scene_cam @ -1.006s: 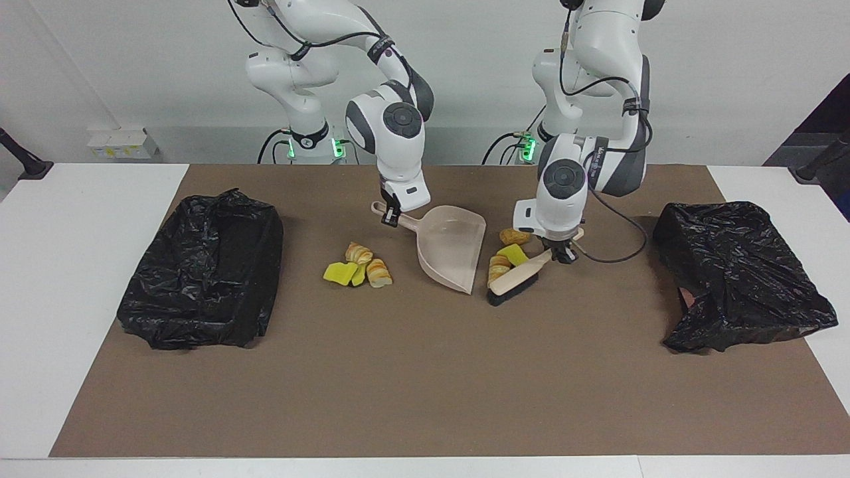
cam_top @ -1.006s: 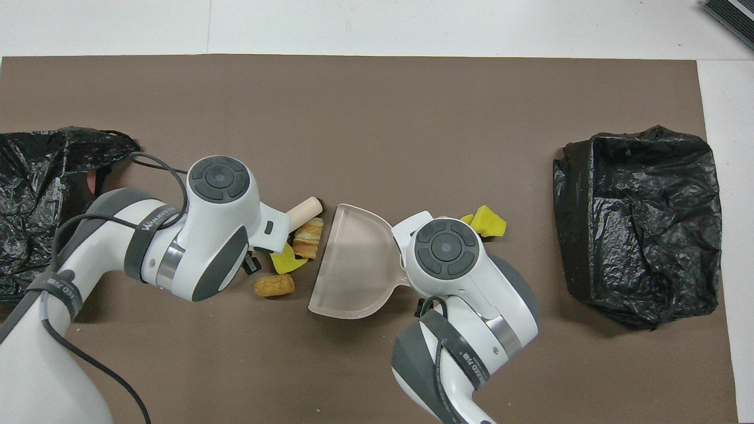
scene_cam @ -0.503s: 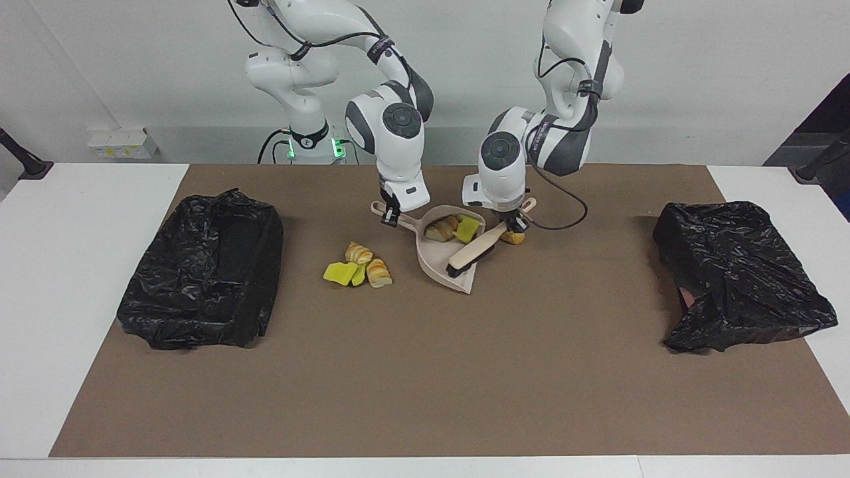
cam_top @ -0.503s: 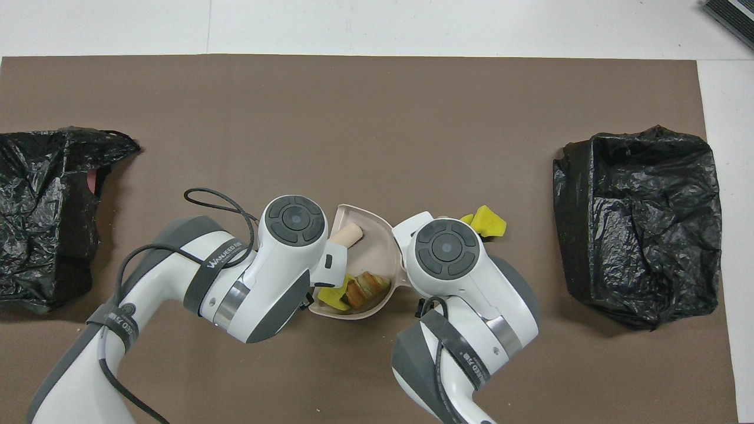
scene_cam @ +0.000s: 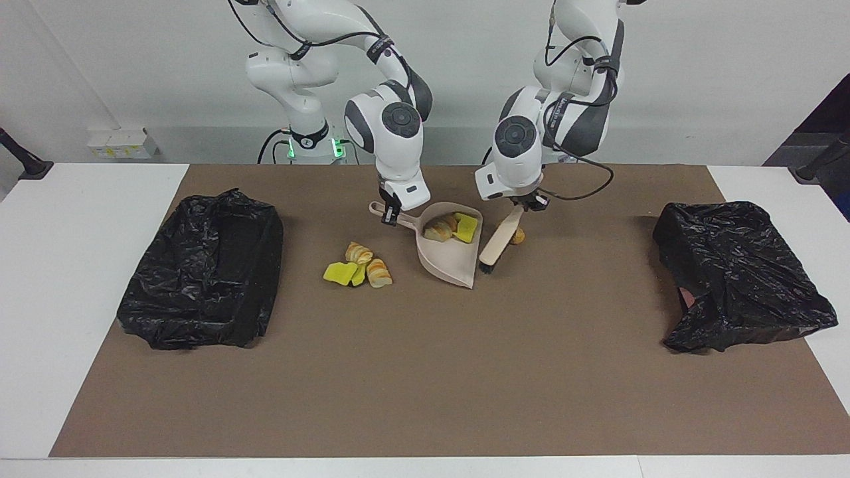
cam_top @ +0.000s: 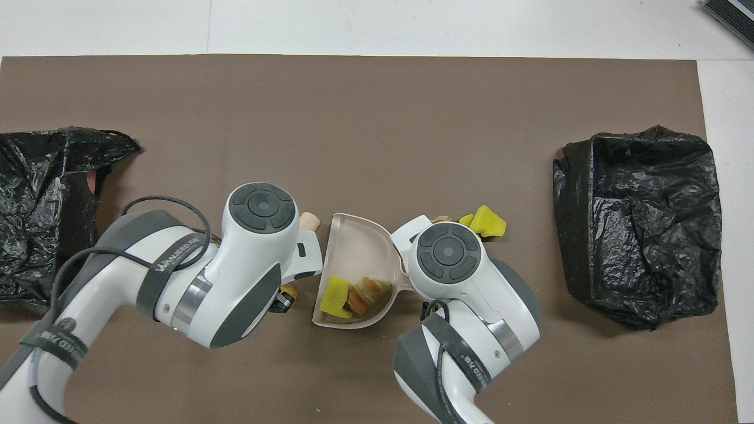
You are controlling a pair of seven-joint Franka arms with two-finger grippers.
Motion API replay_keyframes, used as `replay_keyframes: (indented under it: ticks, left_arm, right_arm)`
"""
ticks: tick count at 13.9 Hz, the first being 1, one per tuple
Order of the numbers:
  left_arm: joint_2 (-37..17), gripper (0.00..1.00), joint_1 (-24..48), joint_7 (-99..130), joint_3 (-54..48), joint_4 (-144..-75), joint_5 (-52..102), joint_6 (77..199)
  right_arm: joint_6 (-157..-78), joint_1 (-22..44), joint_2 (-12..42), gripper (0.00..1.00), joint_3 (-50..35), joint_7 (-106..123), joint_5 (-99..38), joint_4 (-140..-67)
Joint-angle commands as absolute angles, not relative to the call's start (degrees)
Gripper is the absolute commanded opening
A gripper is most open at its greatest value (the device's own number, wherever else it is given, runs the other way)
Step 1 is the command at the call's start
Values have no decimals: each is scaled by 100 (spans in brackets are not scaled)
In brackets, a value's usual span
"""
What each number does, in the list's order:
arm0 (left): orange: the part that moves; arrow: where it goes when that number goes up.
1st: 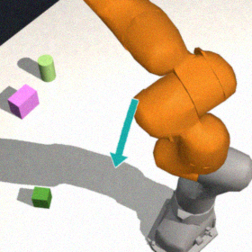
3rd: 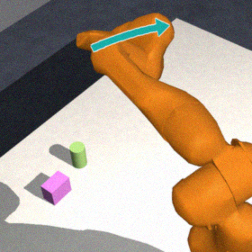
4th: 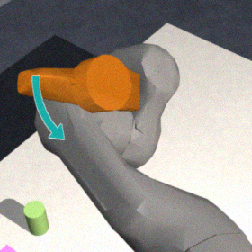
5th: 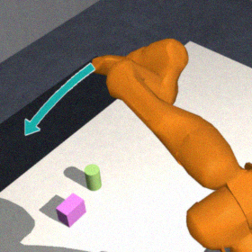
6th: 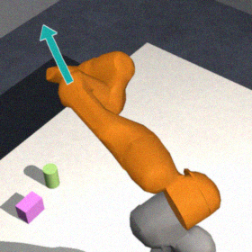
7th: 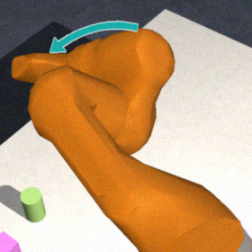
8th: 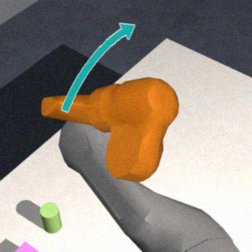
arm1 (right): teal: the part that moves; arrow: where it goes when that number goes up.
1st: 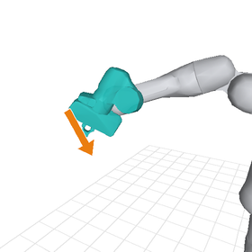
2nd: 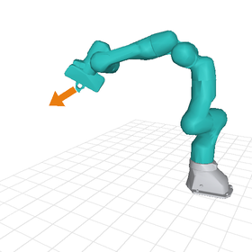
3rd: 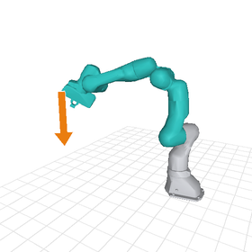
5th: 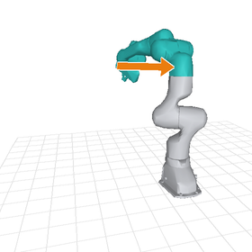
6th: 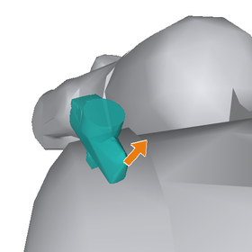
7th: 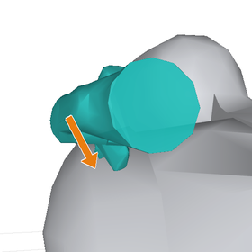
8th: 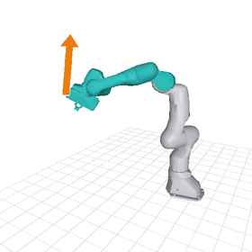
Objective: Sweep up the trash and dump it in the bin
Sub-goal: 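Sweep the rolls and sponge into the dustpan with the left gripper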
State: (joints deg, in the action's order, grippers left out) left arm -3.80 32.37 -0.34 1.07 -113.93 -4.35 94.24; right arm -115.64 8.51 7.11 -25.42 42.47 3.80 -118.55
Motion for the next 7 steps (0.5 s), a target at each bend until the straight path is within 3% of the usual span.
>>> replay_keyframes:
  ticks: [1,4,7]
  left_arm:
    - [-71,0,3015,1189,105,-11574,-352,9202]
    - [411,0,2612,2055,105,-12494,-212,9482]
    - [1202,0,2338,2233,105,-13944,-176,10623]
  right_arm:
    - [-11916,791,536,0,-2566,4903,290,-12041]
    - [-11883,800,519,0,-2566,5018,308,-12076]
    - [-11927,879,650,0,-2575,4703,308,-12085]
